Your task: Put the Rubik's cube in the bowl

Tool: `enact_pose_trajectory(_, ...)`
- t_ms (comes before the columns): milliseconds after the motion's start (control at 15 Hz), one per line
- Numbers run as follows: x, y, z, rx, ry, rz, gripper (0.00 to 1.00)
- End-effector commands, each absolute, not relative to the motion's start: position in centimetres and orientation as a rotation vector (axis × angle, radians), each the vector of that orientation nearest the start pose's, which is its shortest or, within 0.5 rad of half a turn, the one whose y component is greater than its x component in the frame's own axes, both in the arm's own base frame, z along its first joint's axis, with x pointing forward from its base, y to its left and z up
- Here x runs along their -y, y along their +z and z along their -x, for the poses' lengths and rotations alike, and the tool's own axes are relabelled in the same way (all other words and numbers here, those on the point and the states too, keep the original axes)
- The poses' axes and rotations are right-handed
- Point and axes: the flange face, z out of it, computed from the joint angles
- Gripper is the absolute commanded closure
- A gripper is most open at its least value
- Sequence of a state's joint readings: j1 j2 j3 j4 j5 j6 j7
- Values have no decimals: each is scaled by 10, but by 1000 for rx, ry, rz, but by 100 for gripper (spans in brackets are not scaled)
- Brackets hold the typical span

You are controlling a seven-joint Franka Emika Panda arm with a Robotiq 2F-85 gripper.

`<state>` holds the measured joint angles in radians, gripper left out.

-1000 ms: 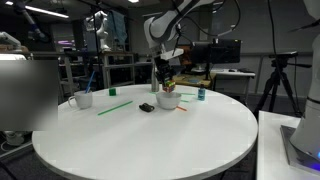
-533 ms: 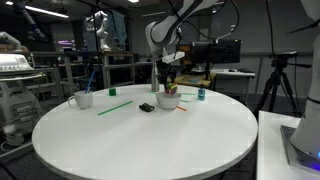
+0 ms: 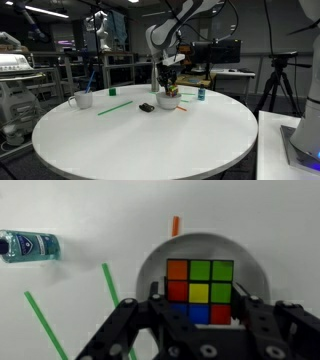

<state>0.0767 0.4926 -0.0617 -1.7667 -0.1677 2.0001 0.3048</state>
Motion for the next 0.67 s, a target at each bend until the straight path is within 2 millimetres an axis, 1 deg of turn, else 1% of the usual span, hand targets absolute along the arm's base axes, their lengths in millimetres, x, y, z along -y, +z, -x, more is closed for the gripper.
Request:
enact_pose_trajectory(0, 5, 271, -639, -317, 395, 3291, 66)
enact_pose_trajectory(600, 17, 273, -652, -321, 332, 3259, 66)
